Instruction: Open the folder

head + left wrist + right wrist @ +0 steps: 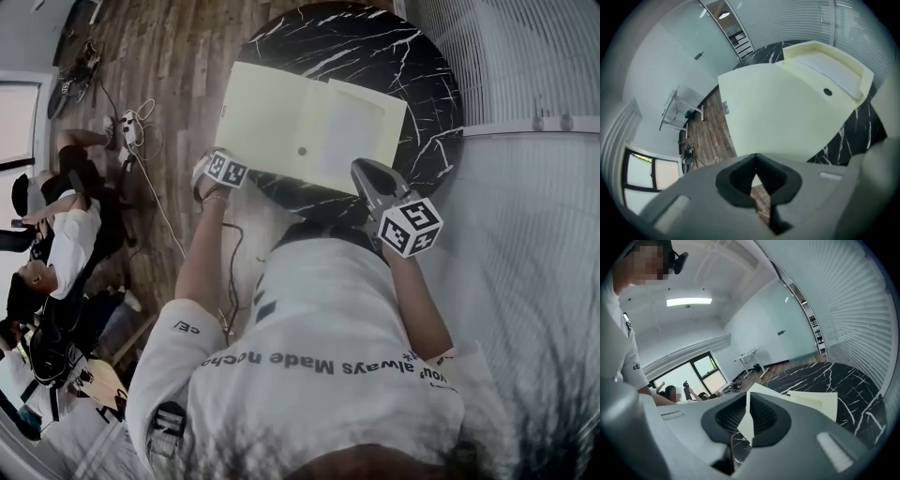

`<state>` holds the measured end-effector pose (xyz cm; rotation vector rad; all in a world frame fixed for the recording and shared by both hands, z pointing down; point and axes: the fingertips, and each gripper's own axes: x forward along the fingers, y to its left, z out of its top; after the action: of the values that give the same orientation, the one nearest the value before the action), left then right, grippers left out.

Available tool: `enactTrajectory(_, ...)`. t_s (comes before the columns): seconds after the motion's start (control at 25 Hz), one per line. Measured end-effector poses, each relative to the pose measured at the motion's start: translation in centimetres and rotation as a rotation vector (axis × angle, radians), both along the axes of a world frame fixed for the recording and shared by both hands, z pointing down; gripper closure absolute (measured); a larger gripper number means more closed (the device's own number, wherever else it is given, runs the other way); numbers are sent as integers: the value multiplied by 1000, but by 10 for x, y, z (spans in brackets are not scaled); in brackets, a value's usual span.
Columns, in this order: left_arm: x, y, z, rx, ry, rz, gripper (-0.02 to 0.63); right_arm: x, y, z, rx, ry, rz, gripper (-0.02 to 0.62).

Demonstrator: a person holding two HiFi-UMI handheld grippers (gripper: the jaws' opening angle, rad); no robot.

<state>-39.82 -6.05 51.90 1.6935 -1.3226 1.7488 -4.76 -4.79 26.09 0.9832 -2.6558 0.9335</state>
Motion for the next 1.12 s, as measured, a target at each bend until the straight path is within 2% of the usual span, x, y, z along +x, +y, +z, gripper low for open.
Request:
enactTrajectory(0.44,-2,10,52,-128,40,-45,603,19,2,6,-11,38,55,578)
enactTrajectory(0.76,-1,12,55,-145,50,-54,604,24,3,10,-18,53,65,580)
enactTrajectory(0.92,-2,12,42,-111,71,-85,603,27,4,8,-2,65,66,583)
enactTrajectory(1.12,0,7,-6,16,142,-180,603,33,5,2,23,79,70,589)
